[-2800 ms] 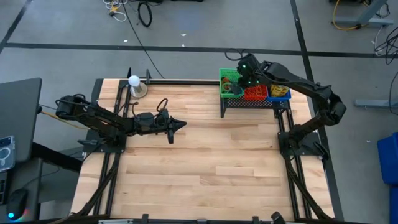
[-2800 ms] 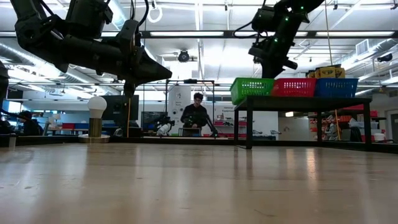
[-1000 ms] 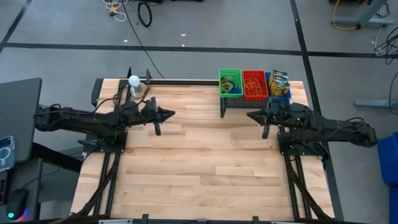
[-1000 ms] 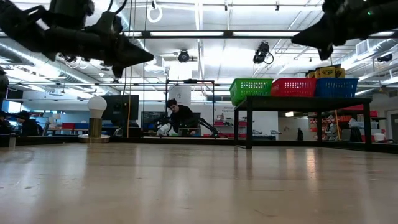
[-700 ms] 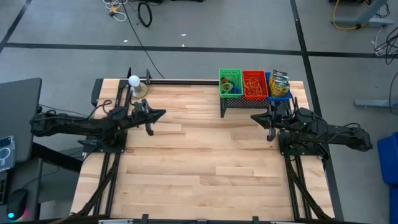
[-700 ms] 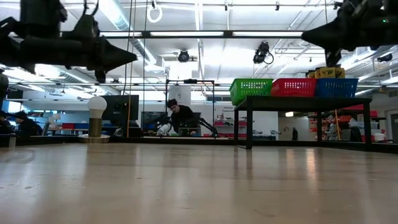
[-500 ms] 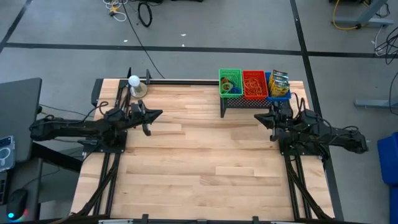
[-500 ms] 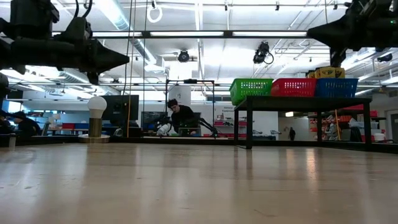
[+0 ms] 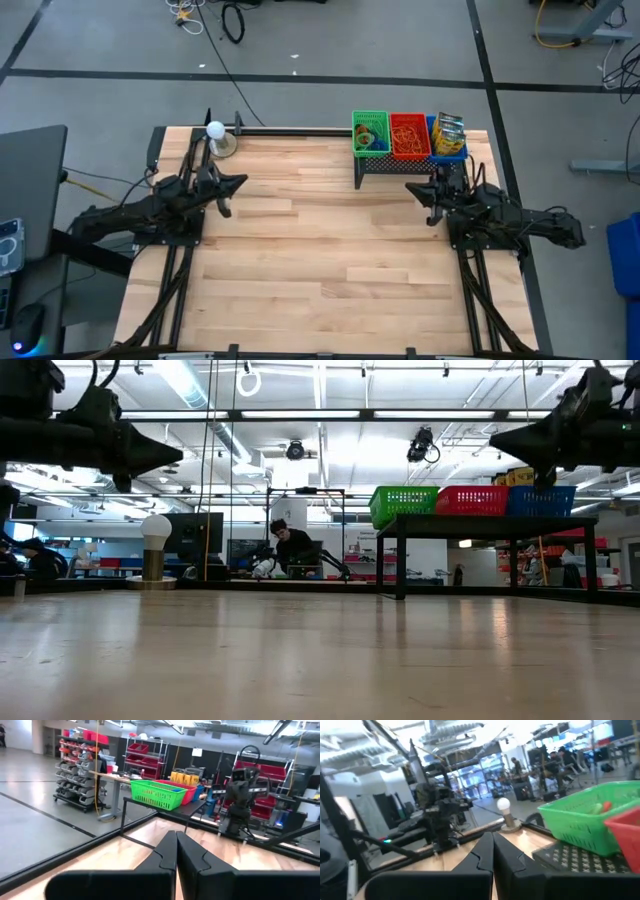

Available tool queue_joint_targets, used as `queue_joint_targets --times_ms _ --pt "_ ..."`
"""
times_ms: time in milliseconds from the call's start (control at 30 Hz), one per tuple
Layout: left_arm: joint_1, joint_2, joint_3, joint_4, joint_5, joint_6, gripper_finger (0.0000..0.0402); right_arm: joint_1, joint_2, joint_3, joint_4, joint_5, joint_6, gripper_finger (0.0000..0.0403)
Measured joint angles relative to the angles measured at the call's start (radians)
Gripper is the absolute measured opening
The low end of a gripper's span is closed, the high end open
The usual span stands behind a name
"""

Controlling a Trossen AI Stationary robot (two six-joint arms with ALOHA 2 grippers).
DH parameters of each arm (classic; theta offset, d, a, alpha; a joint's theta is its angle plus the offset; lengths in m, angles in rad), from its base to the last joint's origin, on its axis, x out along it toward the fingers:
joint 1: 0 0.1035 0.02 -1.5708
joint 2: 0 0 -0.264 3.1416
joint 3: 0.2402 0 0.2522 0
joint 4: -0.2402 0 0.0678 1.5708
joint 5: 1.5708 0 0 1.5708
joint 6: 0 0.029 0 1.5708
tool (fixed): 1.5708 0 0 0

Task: Pick & Place Office Desk Supplies
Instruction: Return to Home Position

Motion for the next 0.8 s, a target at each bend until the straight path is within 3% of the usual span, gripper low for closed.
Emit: queue_joint_targets --times_ms 133,400,800 --pt "0.005 -0.037 0.000 -0.094 0.008 -0.012 0.0003 0.000 -0.001 -0.017 0.014 0.046 0.011 0.0000" --pt "0.049 -0.037 0.000 -0.111 0.025 -0.008 0.0003 0.000 0.000 -0.017 -0.030 0.175 -0.032 0.0000" --pt "0.098 -0.036 0.000 -0.113 0.004 0.010 0.0014 0.000 0.001 -0.017 -0.102 0.248 -0.041 0.0008"
